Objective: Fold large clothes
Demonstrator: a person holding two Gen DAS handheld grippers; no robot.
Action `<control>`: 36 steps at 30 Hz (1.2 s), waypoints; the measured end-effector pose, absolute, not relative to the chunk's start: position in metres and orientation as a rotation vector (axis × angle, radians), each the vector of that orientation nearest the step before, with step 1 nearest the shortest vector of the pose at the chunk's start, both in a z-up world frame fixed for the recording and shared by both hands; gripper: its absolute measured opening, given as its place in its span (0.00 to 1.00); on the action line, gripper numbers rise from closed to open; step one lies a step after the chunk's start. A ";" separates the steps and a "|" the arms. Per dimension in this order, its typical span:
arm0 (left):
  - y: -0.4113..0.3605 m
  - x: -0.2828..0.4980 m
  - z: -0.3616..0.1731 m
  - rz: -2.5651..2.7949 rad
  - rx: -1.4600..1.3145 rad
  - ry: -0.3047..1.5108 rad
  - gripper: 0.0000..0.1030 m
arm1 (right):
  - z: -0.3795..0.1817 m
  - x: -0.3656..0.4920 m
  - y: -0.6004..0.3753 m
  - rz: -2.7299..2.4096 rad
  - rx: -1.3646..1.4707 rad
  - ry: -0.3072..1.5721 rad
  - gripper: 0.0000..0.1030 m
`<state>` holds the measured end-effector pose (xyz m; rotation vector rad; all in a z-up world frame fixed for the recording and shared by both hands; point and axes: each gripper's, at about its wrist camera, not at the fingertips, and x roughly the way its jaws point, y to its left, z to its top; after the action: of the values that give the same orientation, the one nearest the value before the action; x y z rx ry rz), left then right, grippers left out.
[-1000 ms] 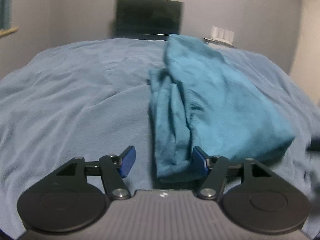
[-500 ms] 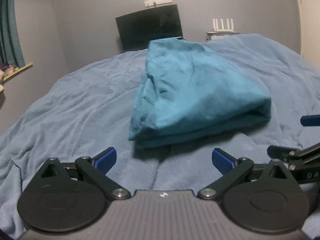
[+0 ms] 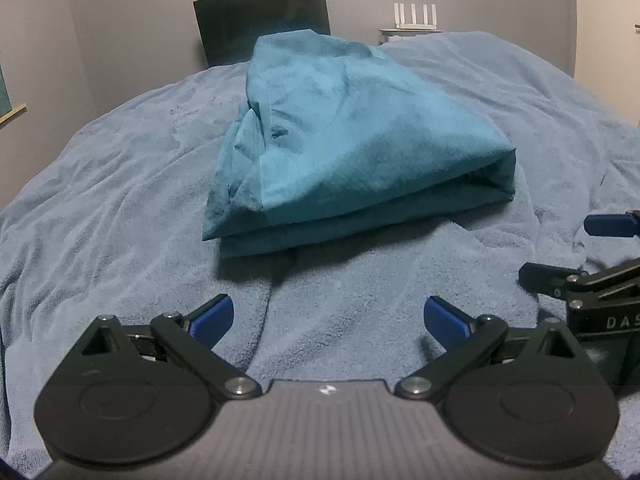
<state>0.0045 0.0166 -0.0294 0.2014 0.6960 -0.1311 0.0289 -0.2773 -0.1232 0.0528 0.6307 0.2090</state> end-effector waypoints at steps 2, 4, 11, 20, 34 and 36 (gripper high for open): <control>0.018 0.005 -0.029 -0.130 0.200 0.697 0.99 | -0.123 0.028 -0.275 0.212 0.043 0.628 1.00; 0.019 0.006 -0.029 -0.129 0.197 0.699 0.99 | -0.123 0.027 -0.274 0.214 0.034 0.627 1.00; 0.021 0.007 -0.030 -0.130 0.189 0.703 0.99 | -0.123 0.026 -0.273 0.217 0.024 0.623 1.00; 0.021 0.007 -0.030 -0.131 0.190 0.703 0.99 | -0.123 0.026 -0.272 0.218 0.018 0.616 1.00; 0.020 0.008 -0.030 -0.131 0.190 0.705 0.99 | -0.123 0.026 -0.272 0.218 0.018 0.616 1.00; 0.020 0.008 -0.030 -0.130 0.190 0.705 0.99 | -0.123 0.026 -0.272 0.219 0.018 0.617 1.00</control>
<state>0.0076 0.0204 -0.0302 0.1897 0.7054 -0.1305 0.0261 -0.2719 -0.1232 0.0180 0.6165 0.2185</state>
